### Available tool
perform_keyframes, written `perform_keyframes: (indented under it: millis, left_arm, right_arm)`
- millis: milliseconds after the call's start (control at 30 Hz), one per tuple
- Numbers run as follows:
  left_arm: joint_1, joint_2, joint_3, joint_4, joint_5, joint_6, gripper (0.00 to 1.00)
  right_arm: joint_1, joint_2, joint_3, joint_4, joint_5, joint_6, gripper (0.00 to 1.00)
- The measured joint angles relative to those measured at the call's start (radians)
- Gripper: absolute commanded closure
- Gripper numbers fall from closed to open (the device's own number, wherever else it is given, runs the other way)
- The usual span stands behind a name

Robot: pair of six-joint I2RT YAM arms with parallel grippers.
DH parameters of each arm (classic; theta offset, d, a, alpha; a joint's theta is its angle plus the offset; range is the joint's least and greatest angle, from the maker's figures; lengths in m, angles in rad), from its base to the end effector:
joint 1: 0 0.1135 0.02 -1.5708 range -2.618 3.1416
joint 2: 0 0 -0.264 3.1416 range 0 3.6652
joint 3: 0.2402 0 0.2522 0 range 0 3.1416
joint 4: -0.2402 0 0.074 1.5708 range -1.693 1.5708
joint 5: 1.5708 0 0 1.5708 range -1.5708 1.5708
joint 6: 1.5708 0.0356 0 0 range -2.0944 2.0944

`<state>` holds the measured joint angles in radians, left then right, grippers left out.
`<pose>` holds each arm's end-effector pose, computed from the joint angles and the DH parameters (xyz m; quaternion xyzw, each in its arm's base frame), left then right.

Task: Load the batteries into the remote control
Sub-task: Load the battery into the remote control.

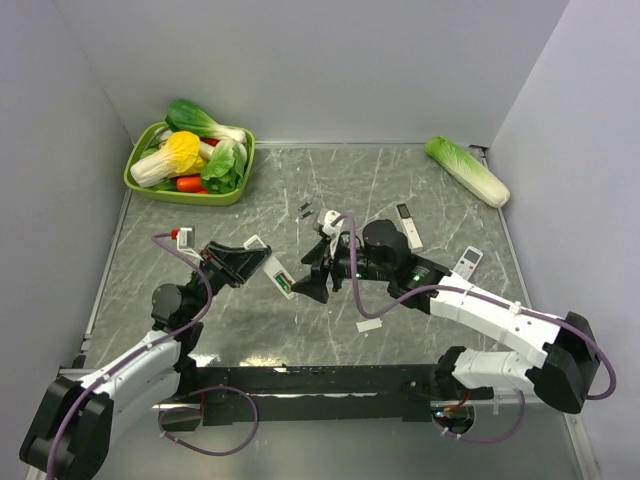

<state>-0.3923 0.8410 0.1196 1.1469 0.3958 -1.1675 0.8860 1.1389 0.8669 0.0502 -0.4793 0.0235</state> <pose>0.1471 -0.0757 0.2376 -0.0478 0.5543 -0.6552 0.5110 0.1546 0.2153 0.3220 -0.4518 0.6273 0.4330 0.4636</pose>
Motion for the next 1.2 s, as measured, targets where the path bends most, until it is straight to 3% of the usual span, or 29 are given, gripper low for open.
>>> perform_keyframes:
  millis: [433,667,1033,1200]
  left_arm:
    - [0.000,-0.028,0.000,0.024,0.001,-0.002,0.98]
    - [0.000,-0.028,0.000,0.028,0.000,-0.004,0.98]
    - [0.000,-0.028,0.000,0.034,-0.006,-0.007,0.98]
    - [0.001,-0.037,-0.008,0.036,-0.024,-0.019,0.98]
  right_arm:
    - [-0.007,0.092,-0.030,0.091,-0.048,0.237,0.45]
    - [-0.008,0.102,-0.031,0.111,-0.065,0.256,0.53]
    - [-0.010,0.119,-0.031,0.127,-0.102,0.265,0.80]
    - [-0.010,0.128,-0.031,0.144,-0.105,0.267,0.85]
